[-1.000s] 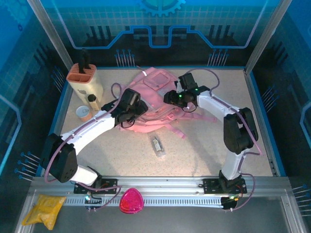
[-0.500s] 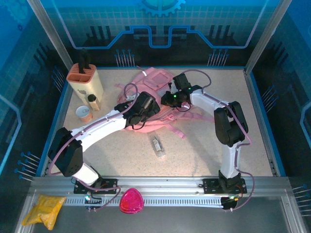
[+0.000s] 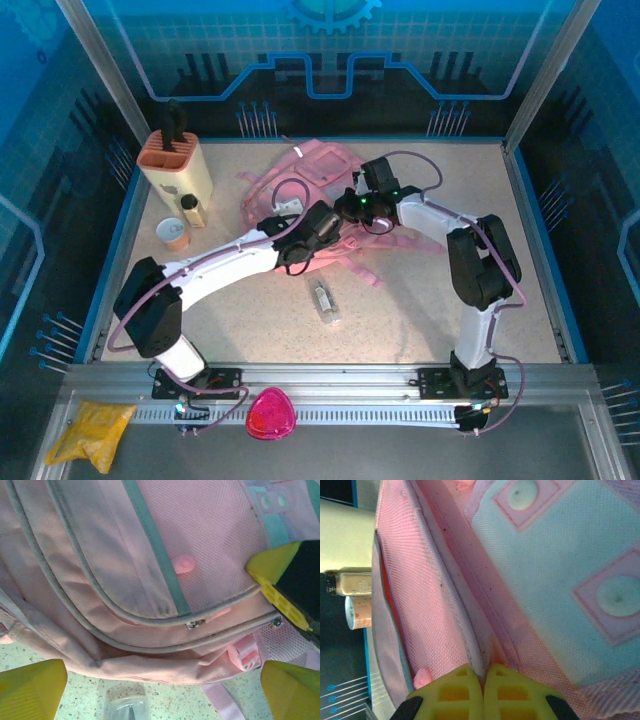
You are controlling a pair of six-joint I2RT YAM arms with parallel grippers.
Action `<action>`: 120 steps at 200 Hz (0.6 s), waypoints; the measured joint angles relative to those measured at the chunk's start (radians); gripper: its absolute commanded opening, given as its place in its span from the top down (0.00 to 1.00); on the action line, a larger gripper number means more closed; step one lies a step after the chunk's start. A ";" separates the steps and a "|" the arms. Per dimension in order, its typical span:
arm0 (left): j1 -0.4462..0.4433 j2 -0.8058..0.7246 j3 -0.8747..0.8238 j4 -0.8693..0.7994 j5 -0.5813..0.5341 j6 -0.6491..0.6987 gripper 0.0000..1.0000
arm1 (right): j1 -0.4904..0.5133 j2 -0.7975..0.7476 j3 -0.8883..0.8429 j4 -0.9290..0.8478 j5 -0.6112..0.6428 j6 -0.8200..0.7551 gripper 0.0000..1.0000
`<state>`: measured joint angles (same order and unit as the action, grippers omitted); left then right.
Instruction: Pack the student bag
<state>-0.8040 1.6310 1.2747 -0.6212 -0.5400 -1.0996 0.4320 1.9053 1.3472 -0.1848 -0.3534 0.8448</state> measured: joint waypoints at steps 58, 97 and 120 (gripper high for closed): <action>-0.032 0.100 0.058 -0.064 -0.041 -0.056 0.01 | 0.000 -0.033 -0.039 0.049 -0.008 0.089 1.00; -0.033 0.148 0.075 -0.066 -0.052 -0.068 0.01 | 0.000 -0.045 -0.057 0.076 -0.015 0.129 1.00; -0.024 0.183 0.123 -0.066 -0.059 -0.085 0.01 | 0.000 -0.050 -0.080 0.106 -0.022 0.159 1.00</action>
<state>-0.8276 1.8145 1.3979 -0.6868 -0.5991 -1.1851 0.4320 1.8553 1.2675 -0.0788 -0.3756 1.0035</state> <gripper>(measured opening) 0.993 0.038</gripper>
